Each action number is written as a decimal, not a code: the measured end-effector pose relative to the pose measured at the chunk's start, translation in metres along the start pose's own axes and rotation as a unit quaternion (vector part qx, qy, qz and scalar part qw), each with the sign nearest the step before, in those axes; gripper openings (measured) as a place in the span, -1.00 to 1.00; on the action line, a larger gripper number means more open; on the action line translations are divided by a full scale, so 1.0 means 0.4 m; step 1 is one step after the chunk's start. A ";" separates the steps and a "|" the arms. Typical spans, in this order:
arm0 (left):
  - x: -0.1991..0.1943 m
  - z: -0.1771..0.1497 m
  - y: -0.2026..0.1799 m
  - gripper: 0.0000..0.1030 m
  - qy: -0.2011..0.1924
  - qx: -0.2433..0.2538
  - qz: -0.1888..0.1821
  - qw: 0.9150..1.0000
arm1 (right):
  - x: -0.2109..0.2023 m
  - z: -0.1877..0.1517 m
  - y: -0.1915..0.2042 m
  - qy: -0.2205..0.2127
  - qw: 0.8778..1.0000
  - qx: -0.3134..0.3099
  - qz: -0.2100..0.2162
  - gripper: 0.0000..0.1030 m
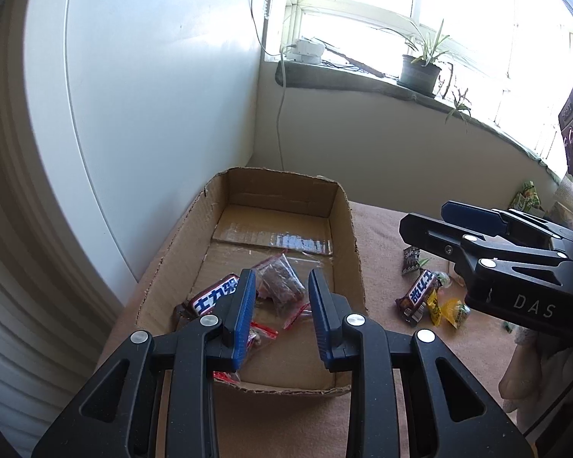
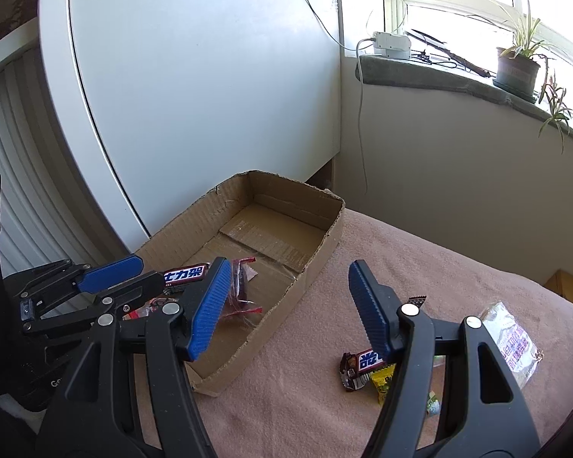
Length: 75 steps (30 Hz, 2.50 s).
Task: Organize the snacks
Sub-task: 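Open both tools to drop the bar and bag into the box, then move right tool to the green mint packet while left tool moves to the yellow jelly cup, then close right tool on the green mint packet while left tool closes on the yellow jelly cup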
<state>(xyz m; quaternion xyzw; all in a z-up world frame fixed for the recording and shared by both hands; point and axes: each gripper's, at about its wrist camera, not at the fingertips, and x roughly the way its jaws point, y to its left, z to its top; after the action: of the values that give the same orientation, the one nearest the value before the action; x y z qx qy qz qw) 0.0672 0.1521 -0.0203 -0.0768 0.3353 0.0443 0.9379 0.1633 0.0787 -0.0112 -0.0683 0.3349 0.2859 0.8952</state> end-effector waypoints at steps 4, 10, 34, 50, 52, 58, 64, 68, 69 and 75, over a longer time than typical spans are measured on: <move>-0.014 -0.006 -0.034 -0.47 -0.002 0.007 -0.011 1.000 | -0.044 -0.029 -0.034 -0.004 1.000 0.005 -0.015 0.30; -0.015 -0.028 -0.091 -0.47 0.006 0.016 -0.029 0.999 | -0.128 -0.095 -0.117 -0.010 0.999 0.025 -0.046 0.50; 0.115 -0.118 -0.389 -0.28 0.095 0.089 -0.127 0.983 | -0.300 -0.450 -0.465 0.076 0.972 0.128 -0.179 0.72; 0.225 -0.108 -0.460 -0.28 0.134 0.111 -0.148 0.974 | -0.176 -0.441 -0.480 0.115 0.975 0.154 -0.113 0.53; 0.240 -0.107 -0.465 -0.28 0.139 0.113 -0.149 0.972 | -0.161 -0.437 -0.483 0.119 0.974 0.156 -0.114 0.53; 0.273 -0.102 -0.475 -0.28 0.147 0.113 -0.151 0.971 | -0.128 -0.419 -0.490 0.125 0.972 0.158 -0.118 0.53; 0.286 -0.108 -0.495 -0.28 0.146 0.127 -0.151 0.969 | -0.102 -0.401 -0.490 0.129 0.971 0.149 -0.135 0.39; 0.280 -0.116 -0.494 -0.28 0.139 0.145 -0.147 0.969 | -0.096 -0.401 -0.478 0.132 0.972 0.130 -0.147 0.32; 0.280 -0.117 -0.496 -0.28 0.138 0.148 -0.147 0.968 | -0.097 -0.403 -0.474 0.133 0.972 0.124 -0.152 0.28; 0.283 -0.119 -0.504 -0.37 0.131 0.161 -0.140 0.968 | -0.119 -0.410 -0.494 0.128 0.971 0.131 -0.156 -0.16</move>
<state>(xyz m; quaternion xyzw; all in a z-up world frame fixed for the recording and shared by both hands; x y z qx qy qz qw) 0.1520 -0.0512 -0.1053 0.0239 0.4439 -0.1529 0.8826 0.1526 -0.1584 -0.1201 -0.0373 0.4663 0.0852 0.8797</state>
